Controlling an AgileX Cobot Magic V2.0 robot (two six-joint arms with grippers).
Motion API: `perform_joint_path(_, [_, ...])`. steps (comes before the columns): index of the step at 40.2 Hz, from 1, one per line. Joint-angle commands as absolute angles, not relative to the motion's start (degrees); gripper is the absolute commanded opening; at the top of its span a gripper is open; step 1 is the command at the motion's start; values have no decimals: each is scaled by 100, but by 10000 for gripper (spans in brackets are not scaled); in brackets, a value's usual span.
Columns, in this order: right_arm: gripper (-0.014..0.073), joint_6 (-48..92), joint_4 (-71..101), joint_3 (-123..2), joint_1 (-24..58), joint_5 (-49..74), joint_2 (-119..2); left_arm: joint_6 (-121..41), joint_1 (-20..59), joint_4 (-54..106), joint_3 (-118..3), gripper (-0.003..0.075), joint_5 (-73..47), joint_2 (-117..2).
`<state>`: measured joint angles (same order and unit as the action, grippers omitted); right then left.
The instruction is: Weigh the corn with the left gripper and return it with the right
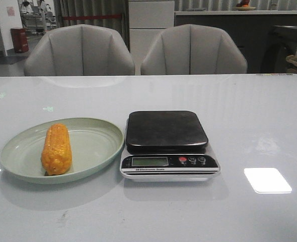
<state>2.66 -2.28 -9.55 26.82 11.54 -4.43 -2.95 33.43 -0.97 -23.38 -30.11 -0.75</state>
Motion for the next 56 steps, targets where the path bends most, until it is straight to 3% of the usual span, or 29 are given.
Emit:
perform_joint_path(1, [139, 332, -336, -1110, 2634, 724, -502, -263, 3345, -100, -2469, 132, -2555, -152])
perform_joint_path(35, [139, 332, -336, -1110, 2634, 718, -502, -263, 3315, -528, -2176, 132, -2157, -152])
perform_joint_path(51, [139, 332, -336, -1110, 2634, 718, -502, 504, 1145, -598, -519, 132, -40, -152])
perform_joint_path(56, [139, 332, -336, -1110, 2634, 718, -502, 652, 868, -598, -67, 132, 501, -140])
